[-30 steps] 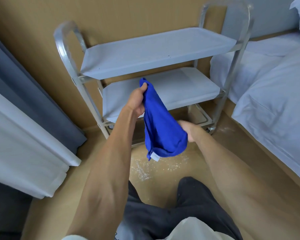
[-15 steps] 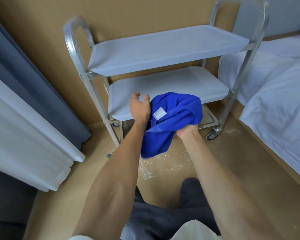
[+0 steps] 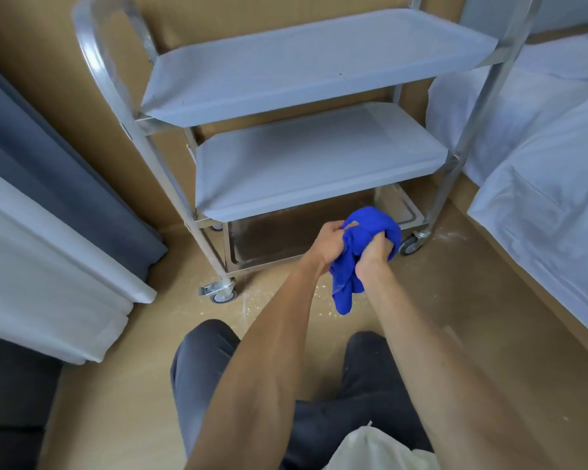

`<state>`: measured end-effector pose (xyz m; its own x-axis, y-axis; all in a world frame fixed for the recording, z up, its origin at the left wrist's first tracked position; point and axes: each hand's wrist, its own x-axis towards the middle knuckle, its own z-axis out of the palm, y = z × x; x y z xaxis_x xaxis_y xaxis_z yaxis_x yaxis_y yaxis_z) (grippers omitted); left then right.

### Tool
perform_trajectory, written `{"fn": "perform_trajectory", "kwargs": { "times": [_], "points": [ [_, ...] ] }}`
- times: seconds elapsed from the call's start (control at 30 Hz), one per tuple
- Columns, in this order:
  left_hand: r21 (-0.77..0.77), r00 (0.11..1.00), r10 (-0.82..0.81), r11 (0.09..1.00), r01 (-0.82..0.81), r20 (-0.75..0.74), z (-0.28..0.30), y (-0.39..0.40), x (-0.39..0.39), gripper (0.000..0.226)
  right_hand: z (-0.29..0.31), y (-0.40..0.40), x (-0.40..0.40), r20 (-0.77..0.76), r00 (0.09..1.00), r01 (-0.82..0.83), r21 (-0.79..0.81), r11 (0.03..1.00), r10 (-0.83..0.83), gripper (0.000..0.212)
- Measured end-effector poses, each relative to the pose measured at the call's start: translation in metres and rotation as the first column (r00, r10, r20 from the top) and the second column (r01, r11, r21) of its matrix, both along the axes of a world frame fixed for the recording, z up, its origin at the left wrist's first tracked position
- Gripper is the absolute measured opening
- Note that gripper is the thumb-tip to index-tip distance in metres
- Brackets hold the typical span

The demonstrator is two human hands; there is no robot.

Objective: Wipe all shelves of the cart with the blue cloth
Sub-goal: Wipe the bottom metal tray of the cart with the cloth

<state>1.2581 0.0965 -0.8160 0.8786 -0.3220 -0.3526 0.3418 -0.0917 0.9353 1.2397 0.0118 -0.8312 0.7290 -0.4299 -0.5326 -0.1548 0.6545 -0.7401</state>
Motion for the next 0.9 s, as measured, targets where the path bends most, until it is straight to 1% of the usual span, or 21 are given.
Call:
{"fn": "perform_trajectory", "kwargs": {
  "times": [0.03, 0.07, 0.1, 0.13, 0.17, 0.2, 0.23, 0.27, 0.33, 0.4, 0.47, 0.53, 0.6, 0.63, 0.67, 0.7, 0.73, 0.77, 0.83, 0.87, 0.9],
  "points": [
    [0.028, 0.995, 0.097, 0.995, -0.096, -0.008, -0.005, -0.005, 0.003, 0.022, -0.002, -0.006, -0.004, -0.025, 0.998, -0.052, -0.010, 0.999, 0.052, 0.017],
    [0.109, 0.978, 0.208, 0.972, -0.209, 0.020, -0.005, -0.007, 0.008, 0.020, -0.008, -0.014, -0.007, -0.077, 0.982, -0.176, -0.044, 0.983, 0.172, 0.018],
    [0.244, 0.951, 0.299, 0.919, -0.309, 0.080, -0.004, -0.007, 0.014, 0.018, -0.015, -0.020, -0.013, -0.130, 0.944, -0.313, -0.052, 0.948, 0.304, 0.022],
    [0.384, 0.927, 0.340, 0.844, -0.374, 0.157, 0.000, -0.004, 0.018, 0.018, -0.024, -0.027, -0.018, -0.227, 0.903, -0.393, -0.097, 0.914, 0.364, 0.025],
    [0.491, 0.918, 0.331, 0.777, -0.395, 0.216, 0.005, -0.001, 0.021, 0.022, -0.031, -0.032, -0.022, -0.307, 0.896, -0.380, -0.159, 0.911, 0.320, 0.028],
    [0.546, 0.924, 0.294, 0.746, -0.382, 0.244, 0.009, 0.001, 0.022, 0.029, -0.038, -0.036, -0.026, -0.343, 0.915, -0.306, -0.245, 0.920, 0.213, 0.032],
    [0.573, 0.940, 0.240, 0.746, -0.338, 0.243, 0.011, 0.000, 0.023, 0.038, -0.044, -0.040, -0.028, -0.315, 0.941, -0.232, -0.319, 0.919, 0.128, 0.038],
    [0.574, 0.959, 0.183, 0.770, -0.278, 0.218, 0.011, -0.002, 0.024, 0.047, -0.044, -0.041, -0.030, -0.249, 0.961, -0.201, -0.345, 0.917, 0.117, 0.045],
    [0.442, 0.984, 0.130, 0.880, -0.171, 0.122, 0.012, -0.005, 0.028, 0.055, -0.042, -0.037, -0.025, -0.111, 0.970, -0.238, -0.254, 0.937, 0.216, 0.061],
    [0.231, 0.987, 0.155, 0.959, -0.162, 0.052, 0.018, -0.004, 0.032, 0.033, -0.036, -0.029, -0.018, 0.001, 0.943, -0.328, -0.136, 0.935, 0.332, 0.070],
    [0.041, 0.981, 0.191, 0.981, -0.189, -0.042, 0.028, -0.004, 0.034, 0.017, -0.027, -0.023, -0.014, 0.157, 0.895, -0.411, -0.076, 0.908, 0.418, 0.068],
    [-0.215, 0.960, 0.191, 0.948, -0.234, -0.203, 0.041, -0.005, 0.031, 0.016, -0.017, -0.017, -0.011, 0.200, 0.883, -0.431, -0.010, 0.902, 0.424, 0.060],
    [-0.417, 0.930, 0.169, 0.857, -0.302, -0.327, 0.048, -0.006, 0.028, 0.014, -0.012, -0.015, -0.012, 0.172, 0.888, -0.435, 0.020, 0.900, 0.425, 0.060],
    [-0.487, 0.917, 0.156, 0.808, -0.332, -0.367, 0.049, -0.007, 0.027, 0.011, -0.014, -0.014, -0.009, 0.180, 0.893, -0.438, 0.142, 0.888, 0.412, 0.057],
    [-0.544, 0.905, 0.134, 0.760, -0.356, -0.404, 0.051, -0.008, 0.024, 0.009, -0.013, -0.014, -0.008, 0.215, 0.900, -0.429, 0.293, 0.854, 0.379, 0.050],
    [-0.575, 0.895, 0.123, 0.726, -0.376, -0.430, 0.053, -0.009, 0.021, 0.008, -0.016, -0.014, -0.007, 0.234, 0.917, -0.390, 0.365, 0.845, 0.322, 0.039],
    [-0.595, 0.894, 0.121, 0.707, -0.383, -0.432, 0.053, -0.010, 0.019, 0.009, -0.014, -0.013, -0.013, 0.248, 0.916, -0.385, 0.326, 0.863, 0.315, 0.033],
    [-0.599, 0.895, 0.135, 0.699, -0.390, -0.425, 0.054, -0.012, 0.016, 0.011, -0.016, -0.014, -0.018, 0.242, 0.934, -0.333, 0.317, 0.888, 0.263, 0.037],
    [-0.596, 0.897, 0.143, 0.702, -0.390, -0.418, 0.050, -0.012, 0.012, 0.016, -0.024, -0.016, -0.024, 0.272, 0.940, -0.290, 0.318, 0.903, 0.206, 0.064],
    [-0.595, 0.897, 0.130, 0.707, -0.382, -0.422, 0.047, -0.011, 0.011, 0.016, -0.026, -0.017, -0.027, 0.302, 0.936, -0.275, 0.298, 0.914, 0.183, 0.067],
    [-0.587, 0.899, 0.117, 0.721, -0.369, -0.422, 0.043, -0.008, 0.009, 0.018, -0.027, -0.018, -0.029, 0.321, 0.931, -0.266, 0.269, 0.926, 0.174, 0.062]
  ]
}}
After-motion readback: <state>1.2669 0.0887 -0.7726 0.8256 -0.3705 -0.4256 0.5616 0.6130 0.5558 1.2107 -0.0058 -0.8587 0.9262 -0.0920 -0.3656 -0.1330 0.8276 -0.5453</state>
